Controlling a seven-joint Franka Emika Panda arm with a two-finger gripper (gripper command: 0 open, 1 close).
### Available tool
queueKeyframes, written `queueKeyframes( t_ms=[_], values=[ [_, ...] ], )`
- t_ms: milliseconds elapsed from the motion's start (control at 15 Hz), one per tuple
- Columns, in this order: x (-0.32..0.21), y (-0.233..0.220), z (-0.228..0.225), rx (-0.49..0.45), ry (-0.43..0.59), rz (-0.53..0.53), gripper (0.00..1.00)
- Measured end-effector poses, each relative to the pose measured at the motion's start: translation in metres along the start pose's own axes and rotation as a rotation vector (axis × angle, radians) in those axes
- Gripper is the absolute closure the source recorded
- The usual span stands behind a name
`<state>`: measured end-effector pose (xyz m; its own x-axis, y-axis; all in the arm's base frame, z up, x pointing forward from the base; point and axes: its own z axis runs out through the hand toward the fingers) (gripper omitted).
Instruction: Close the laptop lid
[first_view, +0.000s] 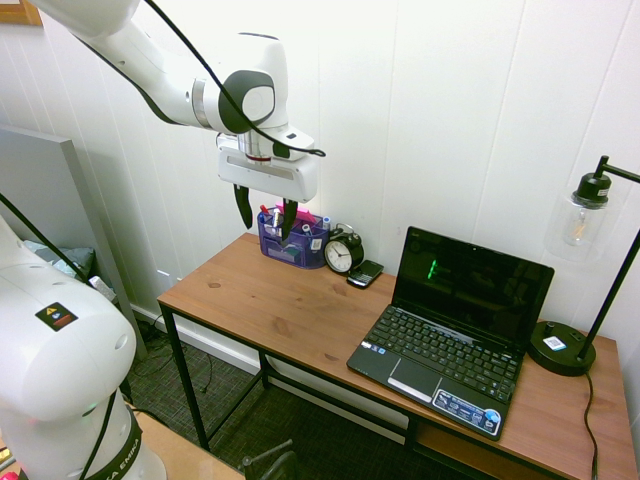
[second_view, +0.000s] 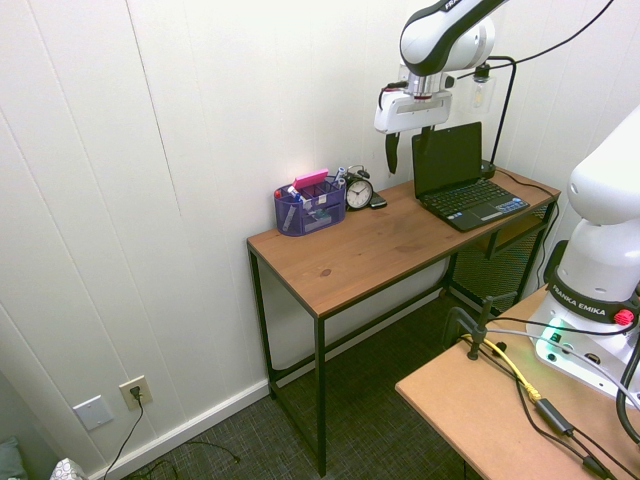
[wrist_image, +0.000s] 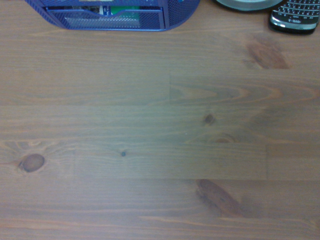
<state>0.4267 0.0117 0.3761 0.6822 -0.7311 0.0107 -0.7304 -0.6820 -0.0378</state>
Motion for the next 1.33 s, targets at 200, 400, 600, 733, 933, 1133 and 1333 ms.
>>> queueKeyframes(
  t_ms=[200, 400, 600, 733, 933, 1133, 1333],
  values=[
    [0.004, -0.001, -0.004, 0.015, 0.014, 0.007, 0.00],
    [0.032, 0.009, -0.020, 0.035, 0.054, 0.066, 0.00],
    [0.083, 0.036, -0.039, 0.066, 0.096, 0.156, 0.00],
    [0.124, 0.053, -0.049, 0.092, 0.126, 0.207, 0.00],
    [0.187, 0.075, -0.057, 0.107, 0.148, 0.267, 0.00],
    [0.246, 0.085, -0.053, 0.129, 0.149, 0.299, 1.00],
    [0.294, 0.087, -0.049, 0.148, 0.137, 0.325, 1.00]
  ],
)
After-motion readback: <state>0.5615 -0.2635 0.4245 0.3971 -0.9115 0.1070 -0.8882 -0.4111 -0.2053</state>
